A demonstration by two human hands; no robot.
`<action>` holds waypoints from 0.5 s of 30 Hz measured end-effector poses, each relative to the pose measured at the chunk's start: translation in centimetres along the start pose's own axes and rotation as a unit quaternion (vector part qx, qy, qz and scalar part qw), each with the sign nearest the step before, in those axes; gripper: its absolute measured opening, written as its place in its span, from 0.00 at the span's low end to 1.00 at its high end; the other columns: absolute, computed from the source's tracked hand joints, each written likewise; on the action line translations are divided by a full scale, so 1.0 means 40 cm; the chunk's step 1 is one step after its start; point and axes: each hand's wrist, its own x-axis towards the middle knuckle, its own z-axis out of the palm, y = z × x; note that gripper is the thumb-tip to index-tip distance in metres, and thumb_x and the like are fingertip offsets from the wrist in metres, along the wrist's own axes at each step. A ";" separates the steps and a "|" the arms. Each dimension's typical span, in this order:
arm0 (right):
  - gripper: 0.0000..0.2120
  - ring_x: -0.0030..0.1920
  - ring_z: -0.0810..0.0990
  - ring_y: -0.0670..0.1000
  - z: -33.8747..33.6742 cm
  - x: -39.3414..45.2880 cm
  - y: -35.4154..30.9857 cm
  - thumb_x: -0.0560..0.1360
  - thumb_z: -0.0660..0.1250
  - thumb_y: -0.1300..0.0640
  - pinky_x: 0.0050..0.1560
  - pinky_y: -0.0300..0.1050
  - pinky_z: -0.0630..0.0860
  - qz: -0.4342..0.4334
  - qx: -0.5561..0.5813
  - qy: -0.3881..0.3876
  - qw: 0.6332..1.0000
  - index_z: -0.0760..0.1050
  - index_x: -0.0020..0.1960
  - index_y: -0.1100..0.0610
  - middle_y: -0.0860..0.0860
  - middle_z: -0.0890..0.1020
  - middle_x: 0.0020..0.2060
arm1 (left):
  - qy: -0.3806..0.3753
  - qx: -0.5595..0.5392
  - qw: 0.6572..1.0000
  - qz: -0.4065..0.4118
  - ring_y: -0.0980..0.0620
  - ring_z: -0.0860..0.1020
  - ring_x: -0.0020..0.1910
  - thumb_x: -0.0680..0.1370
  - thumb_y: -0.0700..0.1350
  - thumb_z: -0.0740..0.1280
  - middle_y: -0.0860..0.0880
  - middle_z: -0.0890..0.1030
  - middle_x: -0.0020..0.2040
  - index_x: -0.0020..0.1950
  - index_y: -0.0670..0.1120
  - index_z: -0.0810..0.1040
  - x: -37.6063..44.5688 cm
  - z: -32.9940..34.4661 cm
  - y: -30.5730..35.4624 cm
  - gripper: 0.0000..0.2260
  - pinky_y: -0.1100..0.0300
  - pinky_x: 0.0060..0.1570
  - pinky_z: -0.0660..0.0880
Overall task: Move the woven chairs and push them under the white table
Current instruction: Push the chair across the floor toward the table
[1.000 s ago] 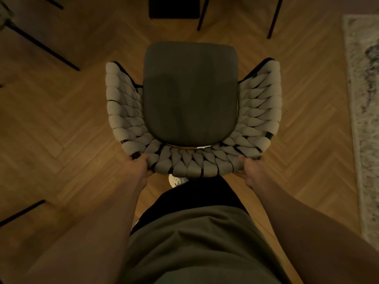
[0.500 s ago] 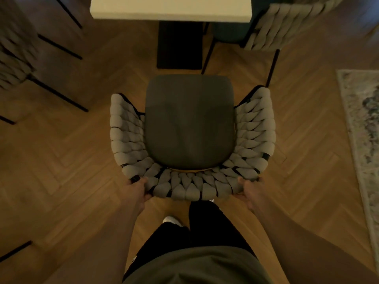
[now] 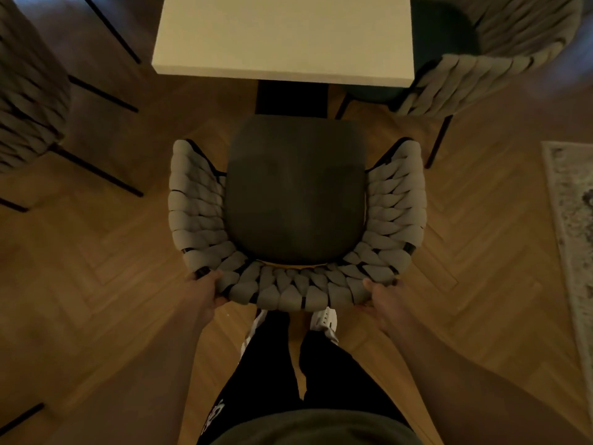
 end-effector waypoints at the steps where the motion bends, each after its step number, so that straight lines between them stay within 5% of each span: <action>1: 0.31 0.66 0.77 0.62 0.017 -0.001 -0.015 0.79 0.70 0.60 0.60 0.67 0.78 0.007 0.000 0.002 1.000 0.60 0.78 0.52 0.56 0.72 0.71 | -0.005 -0.003 1.000 -0.002 0.40 0.78 0.59 0.84 0.39 0.61 0.43 0.76 0.63 0.74 0.43 0.68 0.010 0.002 0.019 0.18 0.43 0.52 0.76; 9: 0.24 0.60 0.80 0.60 0.101 0.020 -0.100 0.79 0.69 0.63 0.39 0.55 0.83 0.008 -0.004 0.031 0.999 0.65 0.72 0.53 0.58 0.75 0.68 | -0.001 -0.003 1.000 -0.001 0.41 0.81 0.54 0.82 0.39 0.65 0.42 0.79 0.62 0.71 0.43 0.72 0.081 0.022 0.117 0.17 0.45 0.40 0.81; 15: 0.25 0.60 0.80 0.61 0.127 0.024 -0.142 0.80 0.68 0.63 0.37 0.53 0.83 0.012 -0.004 0.021 1.000 0.64 0.73 0.55 0.58 0.75 0.68 | -0.008 -0.002 1.000 -0.004 0.42 0.81 0.53 0.82 0.39 0.65 0.44 0.80 0.58 0.70 0.44 0.72 0.103 0.033 0.148 0.16 0.44 0.44 0.80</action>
